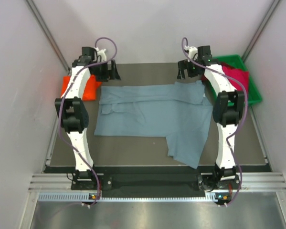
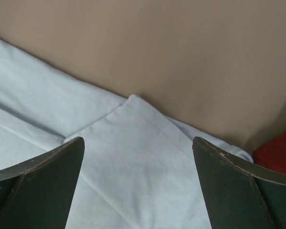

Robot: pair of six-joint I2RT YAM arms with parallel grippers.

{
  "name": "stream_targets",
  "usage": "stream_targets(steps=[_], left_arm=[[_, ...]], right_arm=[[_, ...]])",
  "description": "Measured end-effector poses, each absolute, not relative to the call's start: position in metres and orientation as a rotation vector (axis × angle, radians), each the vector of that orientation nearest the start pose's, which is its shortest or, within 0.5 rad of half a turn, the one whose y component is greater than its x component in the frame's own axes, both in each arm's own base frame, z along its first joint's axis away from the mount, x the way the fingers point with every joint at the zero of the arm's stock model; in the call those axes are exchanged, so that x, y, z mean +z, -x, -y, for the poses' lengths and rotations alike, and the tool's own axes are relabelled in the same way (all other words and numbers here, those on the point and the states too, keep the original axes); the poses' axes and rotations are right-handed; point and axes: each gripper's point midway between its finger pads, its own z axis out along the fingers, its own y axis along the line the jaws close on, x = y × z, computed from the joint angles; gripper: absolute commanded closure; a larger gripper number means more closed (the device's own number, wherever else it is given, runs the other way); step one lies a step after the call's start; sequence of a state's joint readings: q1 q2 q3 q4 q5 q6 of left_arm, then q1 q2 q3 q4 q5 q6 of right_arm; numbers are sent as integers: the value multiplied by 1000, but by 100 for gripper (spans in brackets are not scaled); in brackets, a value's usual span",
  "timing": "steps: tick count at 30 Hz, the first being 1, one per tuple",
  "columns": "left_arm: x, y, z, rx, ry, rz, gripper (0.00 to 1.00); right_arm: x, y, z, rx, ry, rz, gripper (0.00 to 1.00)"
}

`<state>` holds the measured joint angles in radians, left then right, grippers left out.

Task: Fold and stack the t-shirts
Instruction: Fold the tshirt

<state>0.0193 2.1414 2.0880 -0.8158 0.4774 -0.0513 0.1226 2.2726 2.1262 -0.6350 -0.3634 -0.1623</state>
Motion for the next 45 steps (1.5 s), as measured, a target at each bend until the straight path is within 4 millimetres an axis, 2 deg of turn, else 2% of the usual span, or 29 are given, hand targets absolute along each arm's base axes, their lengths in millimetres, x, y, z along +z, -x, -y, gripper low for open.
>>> stream_targets(steps=[4,7,9,13,17,26,29,35,40,45], left_arm=[[155,-510,118,-742,-207,-2455,2],[134,-496,141,-819,-231,-2510,2],[118,-492,148,-849,-231,-2547,2],[90,-491,146,-862,-200,-2606,2],[73,-491,142,-868,-176,-2641,2],[71,-490,142,-869,-176,-2646,2],[70,-490,143,-869,-176,-2648,2],[70,-489,147,-867,-187,-2650,2],[70,-487,154,-873,-207,-2652,2],[70,-485,158,-880,-216,-2652,1]], right_arm=[[115,-576,-128,418,505,-2310,7],[107,-580,-131,418,510,-2316,8],[103,-579,-132,413,520,-2324,9],[100,-583,-138,385,535,-2321,13],[90,-587,-142,372,539,-2324,18],[57,-605,-146,291,520,-2344,24],[59,-608,-160,280,555,-2319,28],[68,-609,-184,253,622,-2268,41],[68,-608,-187,225,632,-2272,41],[66,-611,-179,169,620,-2279,40]])
